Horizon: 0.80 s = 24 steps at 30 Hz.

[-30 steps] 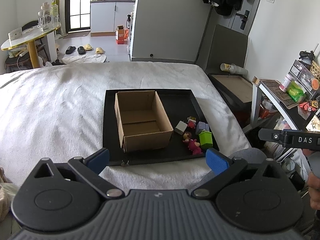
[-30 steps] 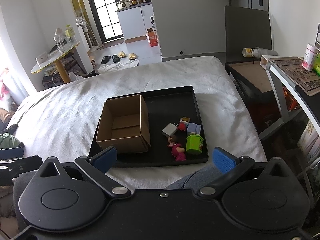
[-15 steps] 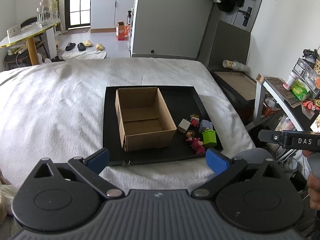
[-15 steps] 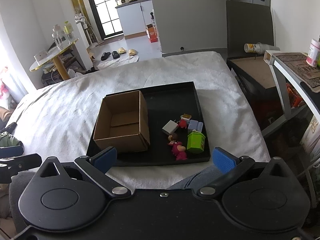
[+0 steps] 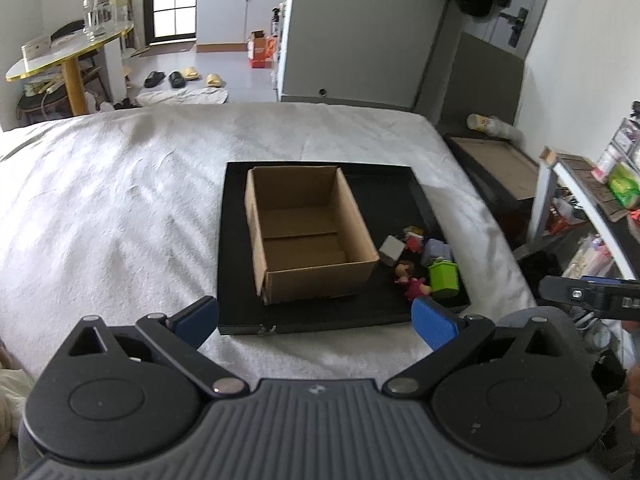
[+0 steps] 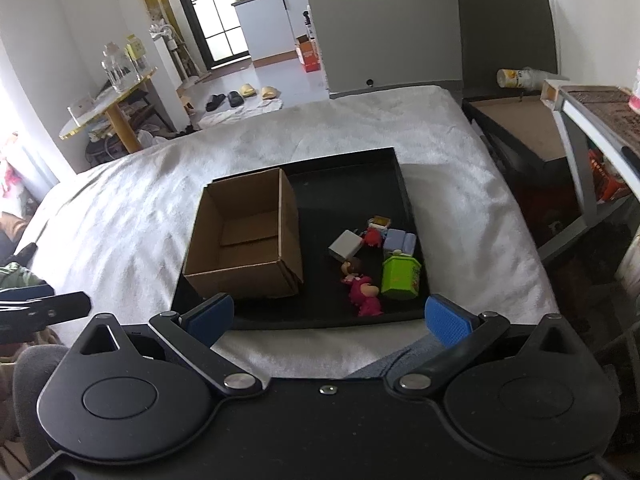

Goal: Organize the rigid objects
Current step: 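Lower the left gripper onto the box wall while the right gripper approaches the pink doll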

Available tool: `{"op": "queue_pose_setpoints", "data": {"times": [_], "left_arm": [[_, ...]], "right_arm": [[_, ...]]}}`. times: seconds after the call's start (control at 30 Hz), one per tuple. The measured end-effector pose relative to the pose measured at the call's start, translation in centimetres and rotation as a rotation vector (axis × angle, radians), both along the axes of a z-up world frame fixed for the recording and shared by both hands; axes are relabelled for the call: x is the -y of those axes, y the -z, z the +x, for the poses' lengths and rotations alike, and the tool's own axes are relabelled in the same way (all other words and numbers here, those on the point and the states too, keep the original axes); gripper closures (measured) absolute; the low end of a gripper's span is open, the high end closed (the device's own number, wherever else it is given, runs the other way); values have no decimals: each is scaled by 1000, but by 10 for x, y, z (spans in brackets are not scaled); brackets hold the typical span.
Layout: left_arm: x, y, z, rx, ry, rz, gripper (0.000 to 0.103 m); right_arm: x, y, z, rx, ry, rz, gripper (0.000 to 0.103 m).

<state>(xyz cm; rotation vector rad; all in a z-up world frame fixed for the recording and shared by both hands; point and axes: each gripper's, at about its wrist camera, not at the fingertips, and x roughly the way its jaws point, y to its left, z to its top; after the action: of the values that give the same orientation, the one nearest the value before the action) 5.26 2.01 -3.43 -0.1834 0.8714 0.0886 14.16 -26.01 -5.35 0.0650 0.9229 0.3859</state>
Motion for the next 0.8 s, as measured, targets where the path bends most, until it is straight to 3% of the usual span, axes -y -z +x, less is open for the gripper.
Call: {"op": "queue_pose_setpoints", "data": {"times": [0.8], "left_arm": [[-29,48,60,-68,-113,-33,1]], "right_arm": [[11,39,43,-73,30,51,0]]}}
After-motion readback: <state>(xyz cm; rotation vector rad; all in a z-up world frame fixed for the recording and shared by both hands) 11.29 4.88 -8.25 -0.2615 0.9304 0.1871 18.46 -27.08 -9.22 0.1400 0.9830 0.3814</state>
